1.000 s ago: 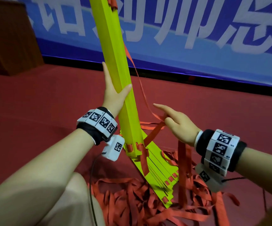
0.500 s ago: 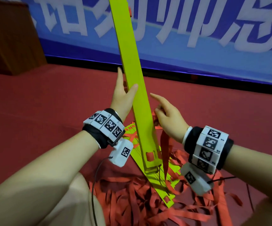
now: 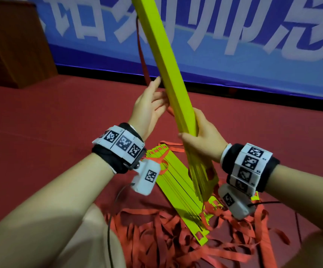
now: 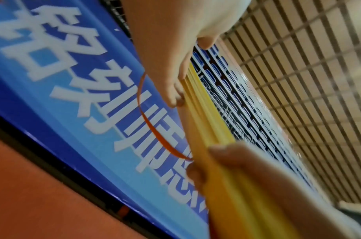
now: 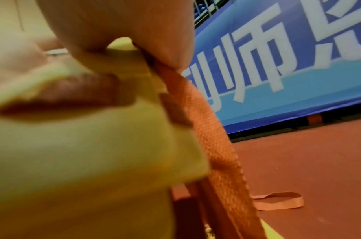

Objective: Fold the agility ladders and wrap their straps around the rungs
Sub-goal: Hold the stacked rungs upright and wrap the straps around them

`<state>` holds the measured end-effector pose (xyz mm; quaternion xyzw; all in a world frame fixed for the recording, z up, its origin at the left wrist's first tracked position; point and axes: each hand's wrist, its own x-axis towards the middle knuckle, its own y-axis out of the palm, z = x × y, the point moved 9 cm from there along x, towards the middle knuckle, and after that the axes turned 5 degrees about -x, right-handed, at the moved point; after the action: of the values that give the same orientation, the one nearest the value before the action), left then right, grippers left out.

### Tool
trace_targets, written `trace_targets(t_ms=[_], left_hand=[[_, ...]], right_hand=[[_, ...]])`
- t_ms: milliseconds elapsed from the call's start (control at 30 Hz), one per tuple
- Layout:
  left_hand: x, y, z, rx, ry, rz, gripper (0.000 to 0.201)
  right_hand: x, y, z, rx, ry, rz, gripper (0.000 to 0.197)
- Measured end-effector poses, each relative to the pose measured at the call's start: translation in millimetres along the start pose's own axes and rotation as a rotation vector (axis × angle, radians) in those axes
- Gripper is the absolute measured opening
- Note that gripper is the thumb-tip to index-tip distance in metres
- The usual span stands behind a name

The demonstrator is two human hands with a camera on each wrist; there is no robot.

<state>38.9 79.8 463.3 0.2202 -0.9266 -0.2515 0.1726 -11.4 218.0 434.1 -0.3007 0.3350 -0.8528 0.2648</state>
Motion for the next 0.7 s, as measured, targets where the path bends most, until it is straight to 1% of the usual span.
trace_targets(t_ms=[100,133,167,233,267,300,333,367,400,433,500,533,600,700], left_hand=[[-13.2,-8.8,-6.0,0.165,0.102,0.004,0.031],[-18.7,-12.2,-0.3,0.213,0.118,-0.005,0.029],[-24.5,-14.6,11.1,0.257,0.093,-0.001,0.032],[-37.5,-12.7,39.6,0.322,-0.033,0.075,0.061],[-44.5,-8.4,54.8,0.344,-0.109,0.141,0.073],[-52.7,0.1,66.1,0.37,-0.15,0.219,0.082],[-60.0,8.7,74.8,0.396,-0.163,0.288,0.088],[-65.5,16.8,79.7,0.438,-0.14,0.345,0.095],[-68.3,22.6,82.2,0.463,-0.102,0.374,0.096],[-69.7,26.1,83.3,0.467,-0.082,0.368,0.09],[-68.8,27.2,83.5,0.407,-0.084,0.307,0.071],[-68.1,29.2,81.8,0.364,-0.076,0.284,0.068],[-68.0,31.4,77.0,0.339,-0.042,0.246,0.069],[-68.5,28.8,71.1,0.417,0.01,0.189,0.08]], right_hand=[[6.2,-13.1,-4.1,0.26,0.014,-0.078,0.059],[8.2,-17.8,-4.7,0.322,0.016,-0.103,0.055],[10.3,-22.5,-5.3,0.376,0.018,-0.126,0.053],[14.4,-31.3,-3.9,0.445,0.012,-0.173,0.053],[16.4,-35.0,-1.2,0.467,0.002,-0.195,0.053],[18.4,-37.7,1.2,0.49,-0.009,-0.216,0.053],[20.5,-39.3,4.3,0.515,-0.021,-0.231,0.053],[21.9,-40.1,7.1,0.534,-0.031,-0.24,0.053],[23.1,-39.9,9.3,0.542,-0.038,-0.243,0.054],[23.5,-40.2,11.9,0.539,-0.047,-0.244,0.056],[25.2,-41.7,15.0,0.493,-0.07,-0.24,0.062],[25.9,-42.9,17.4,0.457,-0.086,-0.231,0.064],[28.6,-44.3,21.7,0.389,-0.111,-0.192,0.063],[30.9,-50.1,23.1,0.269,-0.132,-0.142,0.059]])
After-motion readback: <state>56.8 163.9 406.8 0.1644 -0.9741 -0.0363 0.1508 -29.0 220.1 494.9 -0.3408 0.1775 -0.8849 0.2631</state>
